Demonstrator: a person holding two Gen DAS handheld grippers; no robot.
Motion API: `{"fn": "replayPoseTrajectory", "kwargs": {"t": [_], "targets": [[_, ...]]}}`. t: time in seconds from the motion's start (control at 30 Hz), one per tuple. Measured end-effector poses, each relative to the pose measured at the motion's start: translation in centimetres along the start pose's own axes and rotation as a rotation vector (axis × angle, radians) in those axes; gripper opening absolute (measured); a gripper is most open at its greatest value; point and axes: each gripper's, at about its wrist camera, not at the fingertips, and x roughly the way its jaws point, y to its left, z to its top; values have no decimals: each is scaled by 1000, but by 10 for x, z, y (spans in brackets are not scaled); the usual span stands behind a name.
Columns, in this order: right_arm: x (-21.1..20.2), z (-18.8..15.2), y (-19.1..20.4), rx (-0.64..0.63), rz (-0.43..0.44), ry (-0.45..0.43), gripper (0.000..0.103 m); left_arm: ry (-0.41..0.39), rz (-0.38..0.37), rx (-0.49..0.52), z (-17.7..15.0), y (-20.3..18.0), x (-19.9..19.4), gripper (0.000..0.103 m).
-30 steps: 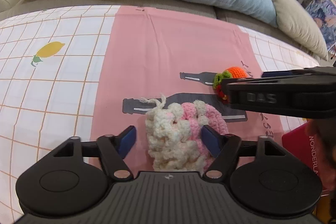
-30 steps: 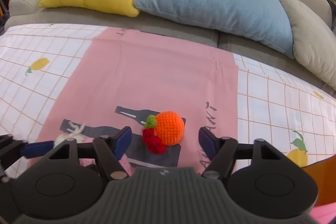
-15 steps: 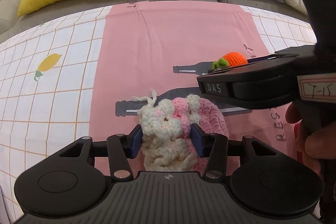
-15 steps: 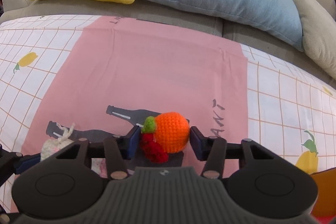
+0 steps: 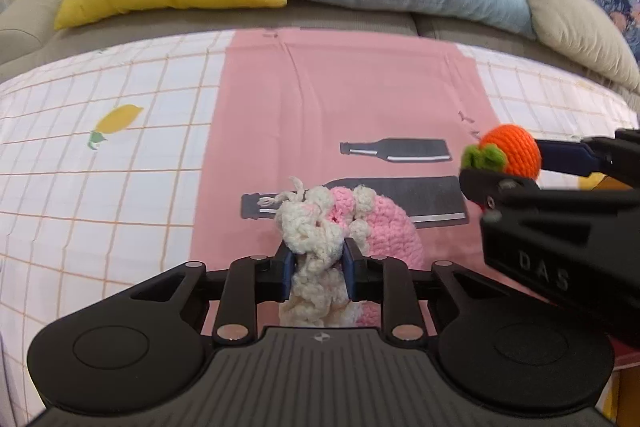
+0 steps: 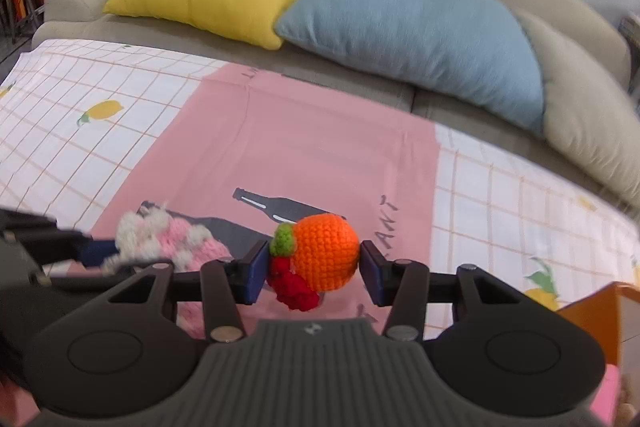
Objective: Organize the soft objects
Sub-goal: 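Grasp the orange knitted fruit with the right gripper while the left gripper grasps the knitted hat, then carry the orange fruit and knitted hat over the cardboard box with both grippers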
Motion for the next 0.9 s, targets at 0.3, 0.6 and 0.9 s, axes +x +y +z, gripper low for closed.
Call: {"fn": "replayPoseTrajectory", "kwargs": {"t": [0.3,0.6,0.9], "targets": [[-57,-14,-2,-20,26,-72,48,-131,0,-5,-10,-2,-66,27],[-119,-38,-17,7,68,-134,48,-242,-25,-13,-20,-12,-129,27],[-167,-77,-58,82,26,-146,48,-303,-125,30,-26,-45,-169,27]]}}
